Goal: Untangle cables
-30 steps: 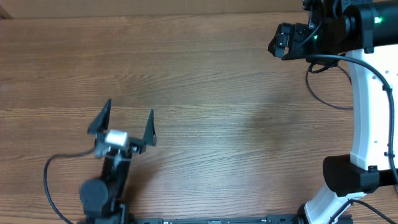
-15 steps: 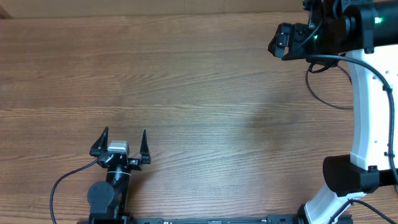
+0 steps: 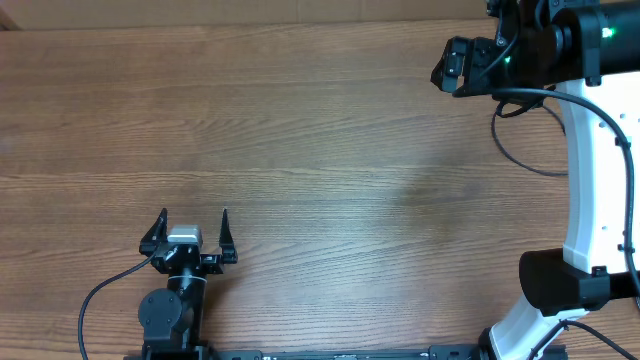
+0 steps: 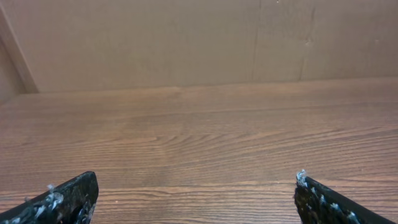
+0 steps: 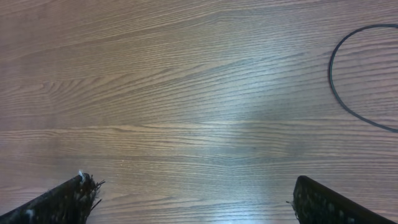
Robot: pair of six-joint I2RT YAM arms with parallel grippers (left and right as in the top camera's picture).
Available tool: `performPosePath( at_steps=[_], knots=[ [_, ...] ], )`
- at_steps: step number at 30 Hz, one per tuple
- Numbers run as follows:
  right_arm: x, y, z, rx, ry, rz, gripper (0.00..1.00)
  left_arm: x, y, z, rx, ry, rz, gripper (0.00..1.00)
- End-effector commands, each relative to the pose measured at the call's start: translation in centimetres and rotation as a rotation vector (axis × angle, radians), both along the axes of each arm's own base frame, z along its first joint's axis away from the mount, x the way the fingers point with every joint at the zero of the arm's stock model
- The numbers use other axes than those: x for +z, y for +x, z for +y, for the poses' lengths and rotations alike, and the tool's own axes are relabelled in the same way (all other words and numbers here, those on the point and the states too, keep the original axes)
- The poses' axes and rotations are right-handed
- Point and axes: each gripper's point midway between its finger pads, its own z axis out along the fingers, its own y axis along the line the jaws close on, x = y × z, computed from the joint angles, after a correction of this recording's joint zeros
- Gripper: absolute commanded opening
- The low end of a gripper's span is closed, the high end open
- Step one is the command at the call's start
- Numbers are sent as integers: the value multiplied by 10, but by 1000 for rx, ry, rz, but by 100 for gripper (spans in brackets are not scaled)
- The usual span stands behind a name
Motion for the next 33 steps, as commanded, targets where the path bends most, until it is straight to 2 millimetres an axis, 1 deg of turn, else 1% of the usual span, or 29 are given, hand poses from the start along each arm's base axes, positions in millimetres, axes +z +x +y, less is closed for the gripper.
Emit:
performPosePath(
  at_steps=[1, 24, 30, 33],
  knots=[
    [6, -2, 0, 12, -1, -20, 100, 0, 0, 3, 12, 20, -5, 100],
    [6, -2, 0, 12, -1, -20, 100, 0, 0, 3, 12, 20, -5, 100],
    [7, 1, 0, 12, -1, -35, 100, 0, 0, 3, 12, 20, -5, 100],
    [-1, -1, -2, 7, -12, -19, 100, 0, 0, 3, 13, 20, -5, 100]
  ],
)
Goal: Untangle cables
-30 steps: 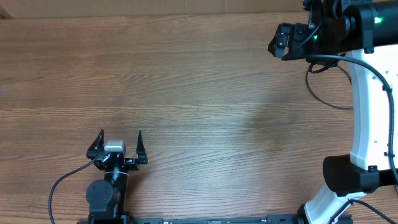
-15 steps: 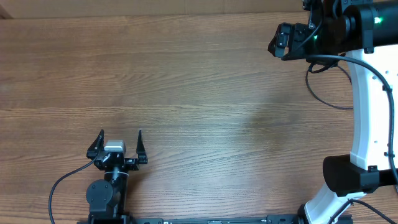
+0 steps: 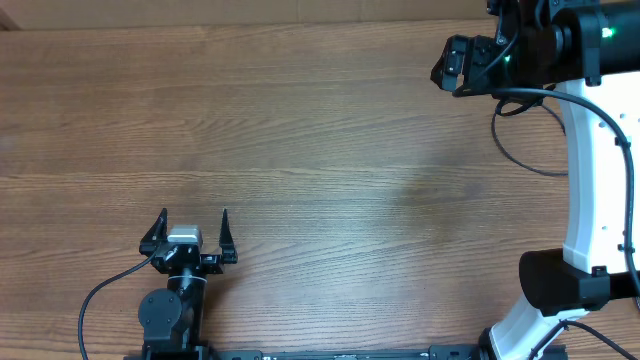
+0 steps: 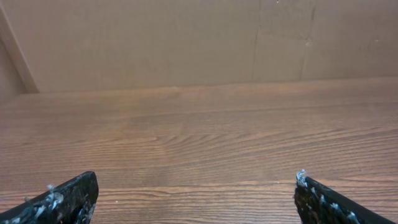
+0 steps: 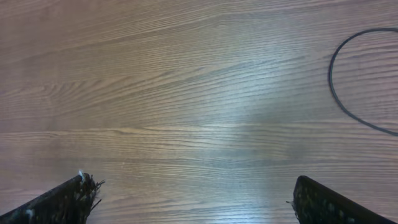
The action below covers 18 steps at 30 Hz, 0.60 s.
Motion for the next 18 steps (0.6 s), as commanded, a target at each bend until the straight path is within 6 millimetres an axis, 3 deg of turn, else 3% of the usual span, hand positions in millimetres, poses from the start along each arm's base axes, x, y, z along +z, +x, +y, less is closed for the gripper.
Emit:
performPosePath(
  at_steps=[1, 6, 12, 18],
  knots=[
    [-5, -2, -2, 3, -9, -10, 100, 0, 0, 3, 12, 20, -5, 100],
    [-34, 7, 4, -20, 40, -77, 100, 0, 0, 3, 12, 20, -5, 100],
    [-76, -12, -2, -35, 31, -152, 100, 0, 0, 3, 12, 20, -5, 100],
    [-68, -18, -4, -29, 56, -417, 100, 0, 0, 3, 12, 20, -5, 100]
  ],
)
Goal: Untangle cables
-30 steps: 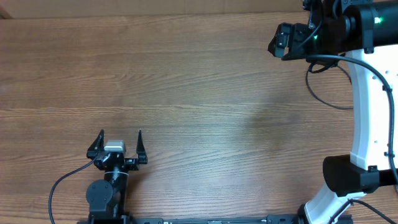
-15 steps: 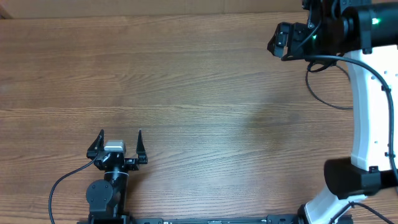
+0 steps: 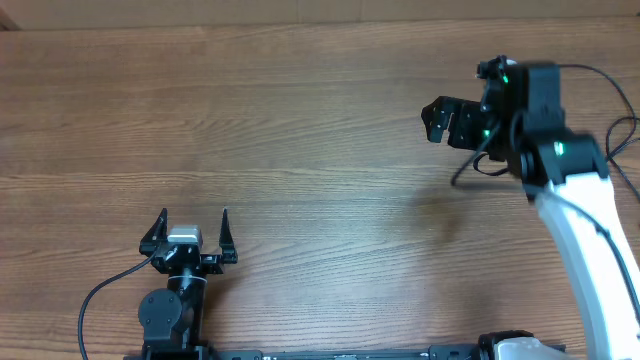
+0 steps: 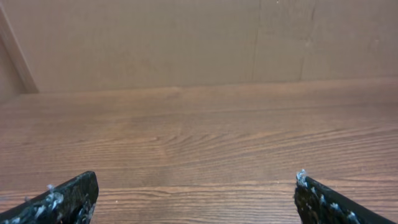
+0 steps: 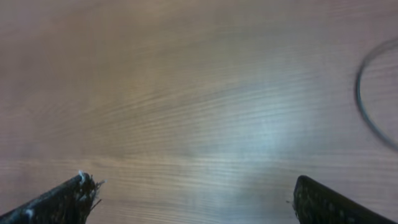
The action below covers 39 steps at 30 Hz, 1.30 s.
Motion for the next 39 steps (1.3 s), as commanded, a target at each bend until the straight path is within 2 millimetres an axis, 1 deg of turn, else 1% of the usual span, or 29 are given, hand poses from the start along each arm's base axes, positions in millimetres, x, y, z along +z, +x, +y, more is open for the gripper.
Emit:
performPosePath(
  at_steps=[1, 6, 8, 10, 12, 15, 18, 23, 27, 29, 33, 34, 35, 39],
  knots=[
    [20, -11, -5, -17, 3, -189, 100, 0, 0, 3, 12, 20, -5, 100],
    [47, -21, -10, -36, 24, -457, 100, 0, 0, 3, 13, 20, -5, 100],
    [58, -30, -13, -46, 32, -587, 100, 0, 0, 3, 12, 20, -5, 100],
    [57, -40, -16, -58, 36, -655, 100, 0, 0, 3, 12, 20, -5, 100],
    [51, -50, -17, -59, 41, -697, 100, 0, 0, 3, 12, 20, -5, 100],
    [33, -70, -21, -70, 50, -785, 100, 0, 0, 3, 12, 20, -5, 99],
    [21, -88, -23, -67, 52, -887, 100, 0, 0, 3, 12, 20, -5, 100],
    [-4, -105, -25, -54, 19, -957, 100, 0, 0, 3, 12, 20, -5, 99],
    [-24, -113, -26, -53, 13, -951, 100, 0, 0, 3, 12, 20, -5, 99],
    [-38, -115, -25, -32, -14, -897, 100, 0, 0, 3, 12, 20, -5, 100],
    [-56, -118, -25, -19, -45, -832, 100, 0, 0, 3, 12, 20, -5, 100],
    [-64, -120, -25, -8, -64, -803, 100, 0, 0, 3, 12, 20, -5, 100],
    [-68, -121, -25, -7, -67, -789, 100, 0, 0, 3, 13, 20, -5, 99],
    [-87, -129, -26, 21, -117, -725, 100, 0, 0, 3, 12, 20, -5, 100]
  ],
)
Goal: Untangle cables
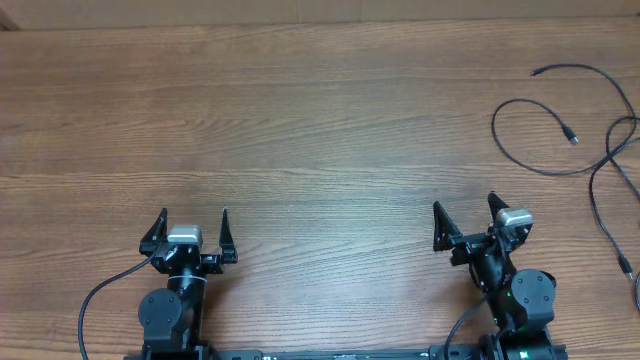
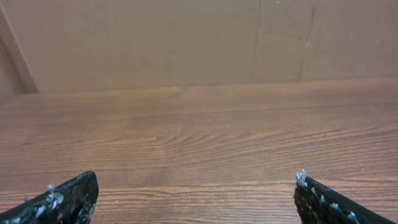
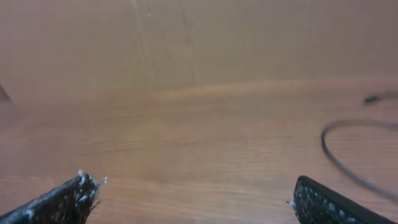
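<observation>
Thin black cables lie on the wooden table at the far right. One cable (image 1: 530,110) loops from a plug at the back down to a small end; a second cable (image 1: 603,180) runs down the right edge. In the right wrist view a blurred cable loop (image 3: 348,155) shows at right. My left gripper (image 1: 192,228) stands open at the front left, nothing between its fingers. My right gripper (image 1: 466,220) stands open at the front right, well short of the cables, also empty.
A brown cardboard wall (image 2: 186,37) closes off the table's far edge. The wooden table (image 1: 300,130) stretches between both arms. Each arm's own black lead trails at the front edge near its base.
My right arm has gone from raised over the table's right middle to folded down at the front right, gripper still open. The cables it covered now show. The left arm has not moved.
My right arm stood stretched out high at the back right, open gripper looking down at the table and one cable loop. It held there, then was lower and nearer the middle, and now rests at the front right. The left arm stayed put throughout.
</observation>
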Robot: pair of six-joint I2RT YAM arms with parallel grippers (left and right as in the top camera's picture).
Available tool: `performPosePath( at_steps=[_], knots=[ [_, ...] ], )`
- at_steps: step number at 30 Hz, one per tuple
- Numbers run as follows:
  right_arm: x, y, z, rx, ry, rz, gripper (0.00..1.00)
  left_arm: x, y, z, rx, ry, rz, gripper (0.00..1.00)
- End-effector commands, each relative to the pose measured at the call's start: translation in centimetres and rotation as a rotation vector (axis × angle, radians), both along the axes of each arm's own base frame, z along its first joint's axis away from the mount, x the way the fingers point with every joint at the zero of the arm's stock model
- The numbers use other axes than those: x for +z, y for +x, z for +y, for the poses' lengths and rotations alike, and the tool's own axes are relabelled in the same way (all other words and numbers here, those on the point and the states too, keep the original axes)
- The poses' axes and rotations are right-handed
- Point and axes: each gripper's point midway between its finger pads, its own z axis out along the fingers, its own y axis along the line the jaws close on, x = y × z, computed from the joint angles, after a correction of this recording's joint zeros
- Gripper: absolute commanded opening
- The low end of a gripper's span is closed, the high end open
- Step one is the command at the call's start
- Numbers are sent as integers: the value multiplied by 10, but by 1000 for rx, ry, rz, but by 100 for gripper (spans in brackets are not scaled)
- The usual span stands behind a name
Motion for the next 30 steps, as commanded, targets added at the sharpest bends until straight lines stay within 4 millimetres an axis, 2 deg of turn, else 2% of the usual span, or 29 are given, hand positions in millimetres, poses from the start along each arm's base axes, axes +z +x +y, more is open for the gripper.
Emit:
performPosePath(
  at_steps=[1, 5, 11, 14, 20, 23, 30],
  knots=[
    [-1, -5, -2, 1, -57, -22, 100, 0, 0, 3, 13, 20, -5, 100],
    [10, -7, -2, 5, -110, -84, 100, 0, 0, 3, 12, 20, -5, 100],
    [13, -8, -4, -1, -218, -118, 100, 0, 0, 3, 13, 20, -5, 99],
    [12, -7, -10, -32, -221, -110, 100, 0, 0, 3, 13, 20, -5, 100],
    [12, -7, -10, -37, -153, -100, 100, 0, 0, 3, 12, 20, -5, 100],
    [19, -8, -10, -41, -151, -128, 100, 0, 0, 3, 12, 20, -5, 100],
    [18, -8, -12, -51, -152, -126, 100, 0, 0, 3, 12, 20, -5, 100]
  ],
)
